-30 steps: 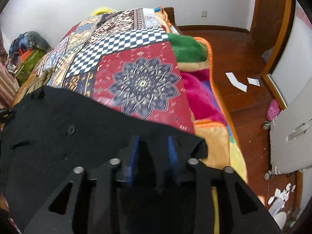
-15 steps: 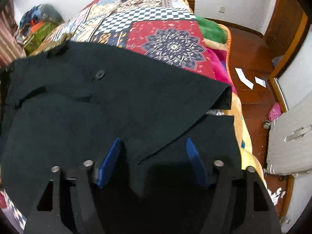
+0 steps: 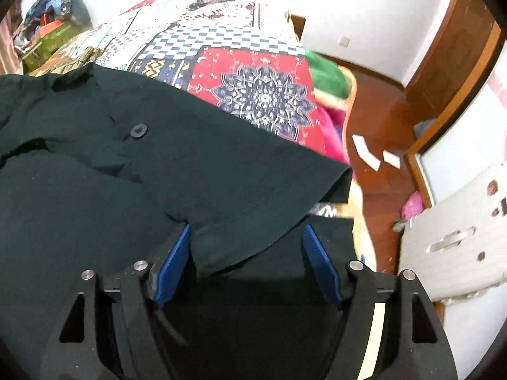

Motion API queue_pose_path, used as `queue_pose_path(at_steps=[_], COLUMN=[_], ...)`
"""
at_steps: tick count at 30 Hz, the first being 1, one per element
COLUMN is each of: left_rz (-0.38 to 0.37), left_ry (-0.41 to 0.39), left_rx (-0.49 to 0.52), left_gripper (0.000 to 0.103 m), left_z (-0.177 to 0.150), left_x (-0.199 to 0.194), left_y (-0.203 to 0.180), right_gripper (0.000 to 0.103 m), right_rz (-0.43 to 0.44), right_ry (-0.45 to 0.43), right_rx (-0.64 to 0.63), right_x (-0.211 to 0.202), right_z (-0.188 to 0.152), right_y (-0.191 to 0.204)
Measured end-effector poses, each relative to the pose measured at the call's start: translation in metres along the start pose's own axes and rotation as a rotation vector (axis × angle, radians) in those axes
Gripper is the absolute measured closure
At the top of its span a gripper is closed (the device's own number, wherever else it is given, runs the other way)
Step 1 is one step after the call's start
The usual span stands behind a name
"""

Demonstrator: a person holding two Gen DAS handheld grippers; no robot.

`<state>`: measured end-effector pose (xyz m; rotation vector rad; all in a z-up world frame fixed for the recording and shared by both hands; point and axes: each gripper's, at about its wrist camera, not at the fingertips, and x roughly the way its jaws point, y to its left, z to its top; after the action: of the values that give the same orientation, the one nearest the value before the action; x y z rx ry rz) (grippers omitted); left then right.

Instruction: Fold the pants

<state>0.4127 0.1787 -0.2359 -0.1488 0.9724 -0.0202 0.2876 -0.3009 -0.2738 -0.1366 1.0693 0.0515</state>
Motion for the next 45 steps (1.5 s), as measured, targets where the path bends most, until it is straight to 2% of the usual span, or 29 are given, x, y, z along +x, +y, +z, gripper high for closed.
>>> queue_pose_path(at_steps=[2,5,7,8,9,12,15,18,24,30,34,45], left_rz=[0.002,0.0,0.002,0.003,0.006,0.011,0.013,0.012,-0.004,-0.028,-0.031,-0.052], left_ry=[0.003,0.004,0.005,0.006,0.007,0.008,0.006,0.002,-0.031,-0.081,-0.115,-0.168], left_rx=[-0.002,-0.002,-0.001,0.0,0.0,-0.003,-0.007,-0.007,0.004,0.028,0.043,-0.013], left_gripper=[0.091,0.091,0.091,0.091,0.091,0.091,0.091,0.091,0.092,0.093,0.094,0.094], left_z=[-0.001,-0.002,-0.003,-0.004,-0.004,-0.004,-0.004,-0.004,-0.001,-0.003,-0.011,-0.072], left_x=[0.002,0.002,0.002,0.003,0.003,0.005,0.005,0.004,-0.014,-0.048,-0.074,-0.134], left_y=[0.0,0.001,0.002,0.002,0.003,0.003,0.004,0.004,-0.002,-0.011,-0.014,0.007], right_gripper=[0.052,0.054,0.064,0.075,0.081,0.089,0.093,0.095,0.097,0.097,0.097,0.098], right_rz=[-0.01,-0.016,-0.01,0.01,0.022,0.054,0.133,0.176,0.182,0.194,0.191,0.187], right_ry=[-0.008,-0.017,-0.032,-0.039,-0.037,-0.016,-0.006,-0.022,-0.091,-0.202,-0.253,-0.311], right_rx=[-0.026,-0.047,-0.062,-0.073,-0.077,-0.071,0.019,0.103,0.166,0.206,0.218,0.26], right_x=[0.003,0.007,0.007,0.009,0.009,0.015,0.015,0.009,-0.013,-0.051,-0.071,-0.105], right_z=[0.003,0.009,0.014,0.016,0.018,0.023,0.025,0.027,0.04,0.056,0.055,0.029], right_y=[0.003,0.007,0.01,0.012,0.013,0.012,-0.002,-0.017,-0.033,-0.048,-0.056,-0.07])
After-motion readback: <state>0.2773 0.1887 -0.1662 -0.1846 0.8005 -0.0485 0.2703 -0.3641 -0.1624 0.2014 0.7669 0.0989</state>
